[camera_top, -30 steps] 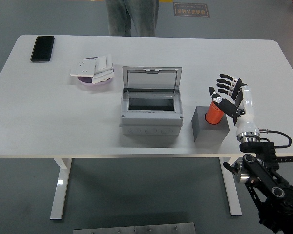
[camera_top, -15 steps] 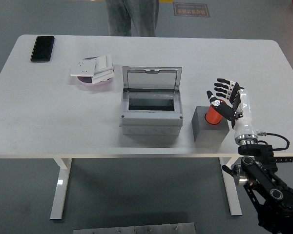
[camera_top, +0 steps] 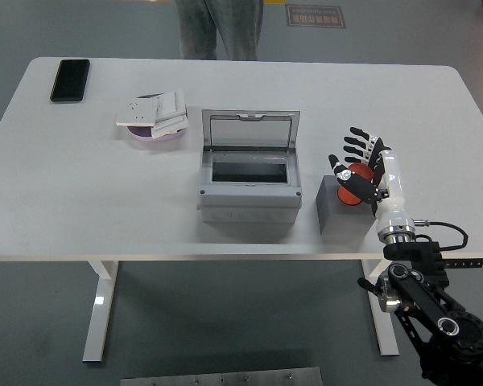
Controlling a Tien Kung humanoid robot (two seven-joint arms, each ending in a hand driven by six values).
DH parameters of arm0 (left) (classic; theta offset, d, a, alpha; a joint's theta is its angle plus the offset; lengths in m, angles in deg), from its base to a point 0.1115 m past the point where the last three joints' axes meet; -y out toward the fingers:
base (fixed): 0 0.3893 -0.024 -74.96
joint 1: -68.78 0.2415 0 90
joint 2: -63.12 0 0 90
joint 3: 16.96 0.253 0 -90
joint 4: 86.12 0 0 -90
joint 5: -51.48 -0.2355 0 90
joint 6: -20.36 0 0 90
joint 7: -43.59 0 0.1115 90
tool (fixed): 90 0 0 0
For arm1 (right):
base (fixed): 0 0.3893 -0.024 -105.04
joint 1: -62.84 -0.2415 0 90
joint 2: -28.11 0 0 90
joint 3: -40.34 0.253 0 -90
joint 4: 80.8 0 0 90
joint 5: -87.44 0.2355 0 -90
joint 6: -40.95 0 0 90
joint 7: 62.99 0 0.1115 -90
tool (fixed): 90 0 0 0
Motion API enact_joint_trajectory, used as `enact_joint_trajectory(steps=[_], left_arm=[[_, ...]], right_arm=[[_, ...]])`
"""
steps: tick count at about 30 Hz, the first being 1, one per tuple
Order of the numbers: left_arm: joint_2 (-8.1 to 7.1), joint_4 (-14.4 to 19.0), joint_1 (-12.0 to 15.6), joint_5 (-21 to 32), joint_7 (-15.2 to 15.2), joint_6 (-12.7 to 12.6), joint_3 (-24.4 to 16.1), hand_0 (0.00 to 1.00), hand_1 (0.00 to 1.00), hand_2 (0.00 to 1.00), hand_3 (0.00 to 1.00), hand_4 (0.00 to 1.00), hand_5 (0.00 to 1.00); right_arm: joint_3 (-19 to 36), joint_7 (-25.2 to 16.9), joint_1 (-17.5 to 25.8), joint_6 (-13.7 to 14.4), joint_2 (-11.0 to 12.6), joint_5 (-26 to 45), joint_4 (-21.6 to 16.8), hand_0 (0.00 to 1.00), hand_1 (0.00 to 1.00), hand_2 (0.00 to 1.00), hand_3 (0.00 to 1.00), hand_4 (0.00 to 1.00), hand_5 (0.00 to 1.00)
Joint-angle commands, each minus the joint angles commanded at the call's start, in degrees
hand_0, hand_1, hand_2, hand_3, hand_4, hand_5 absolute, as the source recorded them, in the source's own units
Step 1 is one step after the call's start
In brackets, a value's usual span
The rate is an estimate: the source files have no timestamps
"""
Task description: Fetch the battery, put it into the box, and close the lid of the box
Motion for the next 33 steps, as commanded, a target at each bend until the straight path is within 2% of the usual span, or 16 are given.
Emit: enact_joint_trajectory(steps=[4,5,22,23,28,29,33], left_arm=[[-0.03,0.0,0.0,-0.1,0.1,0.0,-0.1,0.604,0.755,0.622,0.571,0.627,0.125],[-0.02,0.0,0.0,-0.1,0.1,0.0,-0.1,0.605,0.755,0.622,0.572,0.626,0.123],[0.11,0.1,0.0,-1.0,0.4,0.0,-0.5,0.604,0.755,0.622,0.571,0.624,0.121],[0.13,0.1,0.0,-1.0,0.4,0.0,-0.5,0.605,0.755,0.622,0.572,0.623,0.118],[0.15,0.1,-0.1,-1.1,0.4,-0.1,-0.5,0.605,0.755,0.622,0.572,0.623,0.118],[0.14,0.1,-0.1,-1.1,0.3,-0.1,-0.6,0.604,0.754,0.622,0.573,0.624,0.117],[0.12,0.1,-0.1,-1.0,0.2,-0.1,-0.5,0.604,0.754,0.622,0.573,0.624,0.117]], right_arm=[[-0.1,0.0,0.1,0.0,0.1,0.0,0.2,0.616,0.692,0.704,0.759,0.795,0.002],[-0.2,0.1,0.2,-0.1,0.1,0.0,0.2,0.607,0.671,0.674,0.724,0.796,0.002],[-1.0,0.0,0.7,0.3,0.2,0.1,1.2,0.606,0.674,0.66,0.708,0.787,0.002],[-1.0,0.0,0.7,0.4,0.3,0.1,1.2,0.596,0.652,0.596,0.655,0.781,0.002],[-1.2,0.0,0.8,0.7,0.3,0.1,1.2,0.596,0.652,0.596,0.655,0.781,0.002],[-1.2,0.0,0.8,0.8,0.3,0.2,1.2,0.576,0.589,0.557,0.586,0.727,0.002],[-1.3,0.3,0.8,0.8,0.3,0.2,1.4,0.576,0.589,0.557,0.586,0.727,0.002]])
